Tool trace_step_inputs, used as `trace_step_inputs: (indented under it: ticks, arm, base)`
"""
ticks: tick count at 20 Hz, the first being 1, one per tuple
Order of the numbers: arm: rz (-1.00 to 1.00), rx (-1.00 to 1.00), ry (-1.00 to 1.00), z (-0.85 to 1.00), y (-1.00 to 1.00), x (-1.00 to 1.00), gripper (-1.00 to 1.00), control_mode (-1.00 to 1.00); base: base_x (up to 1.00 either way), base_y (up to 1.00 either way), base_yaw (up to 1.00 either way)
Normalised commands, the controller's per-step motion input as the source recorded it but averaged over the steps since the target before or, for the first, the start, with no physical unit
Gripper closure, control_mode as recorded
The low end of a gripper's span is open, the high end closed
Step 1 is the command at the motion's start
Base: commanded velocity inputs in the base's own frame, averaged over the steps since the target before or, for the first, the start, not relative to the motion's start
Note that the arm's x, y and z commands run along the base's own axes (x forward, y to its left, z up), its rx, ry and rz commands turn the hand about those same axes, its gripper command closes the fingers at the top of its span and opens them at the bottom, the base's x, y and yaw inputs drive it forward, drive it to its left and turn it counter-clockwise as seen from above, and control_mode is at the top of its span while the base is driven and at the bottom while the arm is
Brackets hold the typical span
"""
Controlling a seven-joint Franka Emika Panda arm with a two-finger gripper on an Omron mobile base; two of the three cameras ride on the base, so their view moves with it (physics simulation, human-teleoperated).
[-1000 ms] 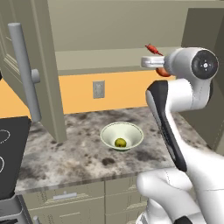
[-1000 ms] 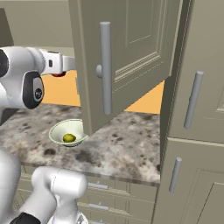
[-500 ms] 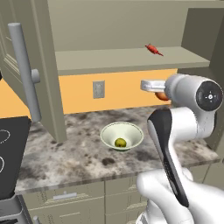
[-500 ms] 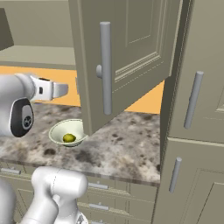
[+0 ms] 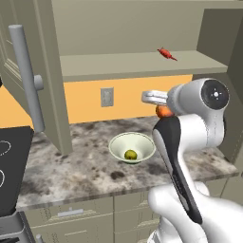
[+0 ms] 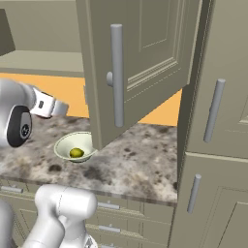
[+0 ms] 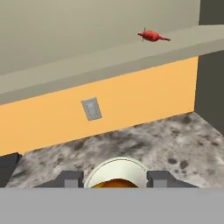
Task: Open the cabinet. Pick the pear and peach from the cabinet and place them into the bowl. Then close the cabinet.
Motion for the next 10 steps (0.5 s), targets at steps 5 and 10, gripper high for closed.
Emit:
trace_step_inputs:
  ticks: [5, 10]
  arm:
    - [0.02, 0.07, 0.1, -0.59, 0.24, 0.15, 1.0, -1.0]
    - [0.01, 0.01, 0.0, -0.89, 0.2, 0.4, 1.0, -1.0]
  base:
    - [0.0, 0.0, 0.0]
    - [0.0, 0.0, 0.0]
